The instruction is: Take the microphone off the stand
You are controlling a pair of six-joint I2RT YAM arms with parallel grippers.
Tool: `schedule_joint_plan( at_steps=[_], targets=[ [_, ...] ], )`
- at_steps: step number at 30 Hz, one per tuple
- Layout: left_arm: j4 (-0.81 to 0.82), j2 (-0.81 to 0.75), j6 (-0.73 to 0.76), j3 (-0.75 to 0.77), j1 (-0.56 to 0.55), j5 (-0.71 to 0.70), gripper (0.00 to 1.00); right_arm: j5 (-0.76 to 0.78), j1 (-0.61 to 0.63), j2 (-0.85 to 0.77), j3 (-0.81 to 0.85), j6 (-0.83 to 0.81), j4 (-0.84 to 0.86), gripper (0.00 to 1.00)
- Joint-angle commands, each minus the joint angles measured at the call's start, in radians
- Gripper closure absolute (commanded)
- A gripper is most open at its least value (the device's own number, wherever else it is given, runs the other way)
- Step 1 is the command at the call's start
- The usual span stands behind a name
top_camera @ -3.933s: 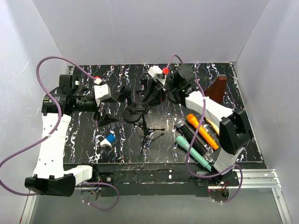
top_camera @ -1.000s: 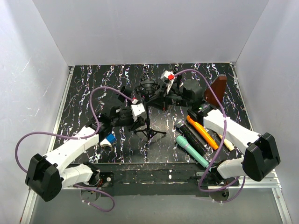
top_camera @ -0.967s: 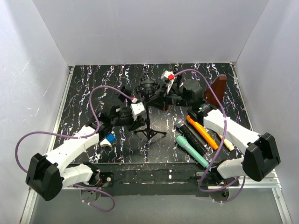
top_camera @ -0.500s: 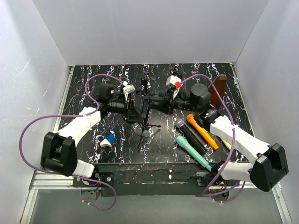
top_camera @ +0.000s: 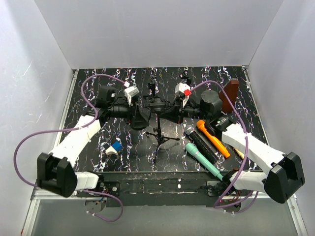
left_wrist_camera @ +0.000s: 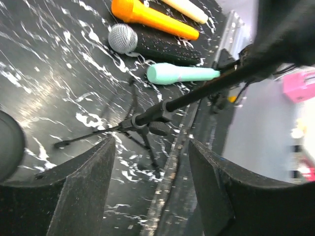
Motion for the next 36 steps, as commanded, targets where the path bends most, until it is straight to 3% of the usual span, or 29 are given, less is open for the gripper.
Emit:
schedule_joint_plan(
  at_steps=[1, 4, 8, 16, 23, 28, 36],
  targets=[
    [-0.018, -0.133, 0.352, -0.006, -0.040, -0.115, 0.40, 0.014, -0.001, 0.016, 0.017, 0.043, 0.080, 0.99],
    [0.068, -0.208, 0.558, -0.104, -0.122, -0.245, 0.40, 0.024, -0.001, 0.031, 0.025, 0.050, 0.077, 0.99],
    [0.207, -0.274, 0.649, -0.209, -0.197, -0.316, 0.40, 0.057, -0.001, 0.049, 0.037, 0.072, 0.062, 0.99],
    [0.356, -0.268, 0.598, -0.281, -0.352, -0.471, 0.43, 0.068, -0.005, 0.062, 0.046, 0.086, 0.057, 0.99],
    [0.341, -0.237, 0.652, -0.276, -0.383, -0.514, 0.68, 0.070, -0.010, 0.062, 0.045, 0.086, 0.054, 0.99],
    [0.312, -0.248, 0.689, -0.290, -0.384, -0.528, 0.55, 0.070, -0.014, 0.053, 0.035, 0.086, 0.053, 0.99],
    [0.368, -0.205, 0.654, -0.293, -0.387, -0.538, 0.60, 0.067, -0.019, 0.054, 0.034, 0.090, 0.059, 0.99]
  ],
)
